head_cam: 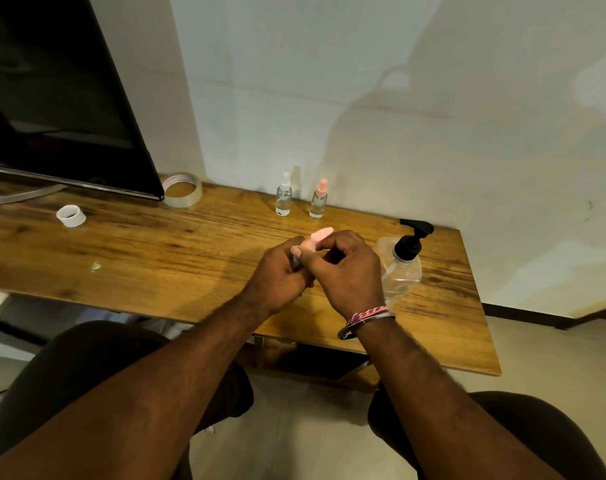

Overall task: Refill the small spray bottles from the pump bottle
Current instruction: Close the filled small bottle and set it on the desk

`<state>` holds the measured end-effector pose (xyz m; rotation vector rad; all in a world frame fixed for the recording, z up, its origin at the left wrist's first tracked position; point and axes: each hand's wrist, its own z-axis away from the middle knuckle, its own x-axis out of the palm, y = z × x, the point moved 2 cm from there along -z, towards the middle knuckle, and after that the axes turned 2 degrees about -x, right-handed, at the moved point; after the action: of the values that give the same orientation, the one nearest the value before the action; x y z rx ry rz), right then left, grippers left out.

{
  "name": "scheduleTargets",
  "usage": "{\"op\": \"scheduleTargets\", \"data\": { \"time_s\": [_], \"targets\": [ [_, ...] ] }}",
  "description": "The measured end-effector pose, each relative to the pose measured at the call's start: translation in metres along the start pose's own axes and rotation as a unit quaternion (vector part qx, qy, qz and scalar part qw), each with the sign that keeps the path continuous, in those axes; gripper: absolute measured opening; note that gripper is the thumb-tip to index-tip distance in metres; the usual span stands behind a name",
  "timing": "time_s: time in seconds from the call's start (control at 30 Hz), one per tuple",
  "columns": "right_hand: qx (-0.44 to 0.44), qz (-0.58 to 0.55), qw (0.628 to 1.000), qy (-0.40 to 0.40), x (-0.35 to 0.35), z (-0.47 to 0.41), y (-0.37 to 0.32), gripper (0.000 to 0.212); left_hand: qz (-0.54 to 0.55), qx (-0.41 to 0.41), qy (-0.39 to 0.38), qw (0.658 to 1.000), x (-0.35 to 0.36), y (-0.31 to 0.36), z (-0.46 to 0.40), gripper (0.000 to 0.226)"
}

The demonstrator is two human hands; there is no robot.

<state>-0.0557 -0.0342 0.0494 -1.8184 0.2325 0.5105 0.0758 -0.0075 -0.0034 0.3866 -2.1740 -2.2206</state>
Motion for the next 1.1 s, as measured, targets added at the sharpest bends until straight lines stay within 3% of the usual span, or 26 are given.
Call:
{"op": "scheduleTargets", "data": {
  "time_s": [0.1,0.17,0.27,0.4,0.73,1.0,1.1],
  "targets": [
    [0.014,-0.003,1.000,0.021,0.003,0.002,0.001,0.026,0.007,-0.009,-0.012,1.000,0.002,-0.001,-0.003,0.045],
    [0.008,-0.007,1.000,0.015,0.003,0.001,0.002,0.028,0.011,-0.003,-0.009,1.000,0.002,-0.001,-0.004,0.042],
    [-0.009,-0.011,0.999,-0.036,0.001,-0.003,0.002,0.032,0.011,0.014,0.000,1.000,0.001,0.000,-0.005,0.028],
    [-0.001,-0.057,0.995,-0.084,-0.003,-0.007,0.003,0.021,-0.003,0.013,0.005,1.000,0.003,0.002,-0.005,0.047],
    [0.046,-0.037,0.996,0.065,0.013,0.000,0.006,0.031,-0.055,0.049,0.023,0.997,0.001,-0.002,-0.004,0.022],
    [0.000,-0.062,0.998,-0.009,0.008,-0.001,0.004,0.035,0.004,0.043,0.019,0.999,0.004,0.006,-0.004,0.020],
    [-0.012,-0.071,0.997,-0.027,0.003,-0.005,0.002,0.022,0.005,0.033,0.030,0.999,0.004,0.006,-0.005,0.032]
  ]
}}
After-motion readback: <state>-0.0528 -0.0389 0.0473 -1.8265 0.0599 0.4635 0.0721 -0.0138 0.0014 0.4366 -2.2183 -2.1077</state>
